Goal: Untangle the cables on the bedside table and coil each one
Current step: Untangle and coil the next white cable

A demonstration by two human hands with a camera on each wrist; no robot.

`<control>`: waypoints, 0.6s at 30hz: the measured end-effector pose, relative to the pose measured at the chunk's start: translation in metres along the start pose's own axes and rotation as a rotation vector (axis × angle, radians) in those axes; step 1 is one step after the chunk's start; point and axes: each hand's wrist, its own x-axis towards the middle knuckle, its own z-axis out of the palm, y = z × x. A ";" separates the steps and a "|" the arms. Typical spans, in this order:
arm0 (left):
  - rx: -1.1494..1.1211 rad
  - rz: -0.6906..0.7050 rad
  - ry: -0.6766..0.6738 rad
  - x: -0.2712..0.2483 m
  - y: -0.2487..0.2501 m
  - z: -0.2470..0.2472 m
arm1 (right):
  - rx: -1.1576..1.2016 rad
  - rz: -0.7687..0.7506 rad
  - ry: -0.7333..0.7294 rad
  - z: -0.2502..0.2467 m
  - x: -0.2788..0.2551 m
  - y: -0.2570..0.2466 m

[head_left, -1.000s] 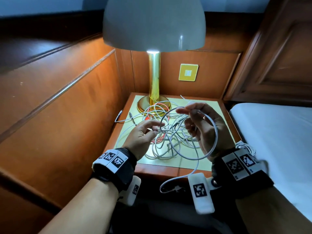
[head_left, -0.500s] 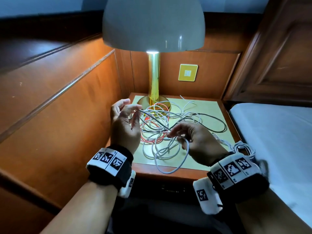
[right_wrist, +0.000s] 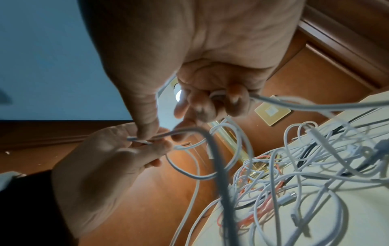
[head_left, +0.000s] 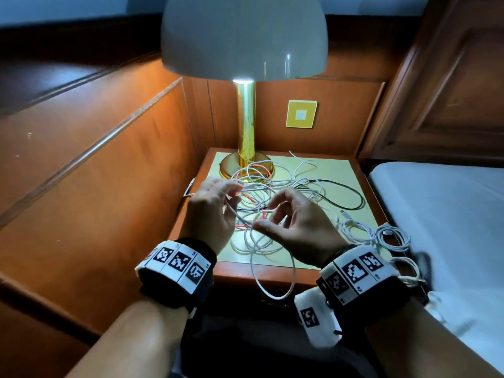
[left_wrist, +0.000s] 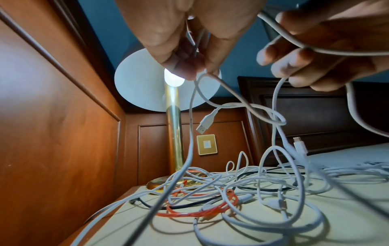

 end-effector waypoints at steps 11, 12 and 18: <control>-0.055 -0.027 -0.036 -0.001 0.006 0.009 | 0.032 0.026 -0.192 -0.004 -0.005 -0.012; -0.047 -0.029 -0.042 -0.001 0.006 0.009 | 0.027 0.020 -0.224 -0.005 -0.006 -0.012; -0.004 -0.057 -0.031 0.000 0.009 0.009 | 0.000 -0.075 -0.273 0.001 -0.009 -0.009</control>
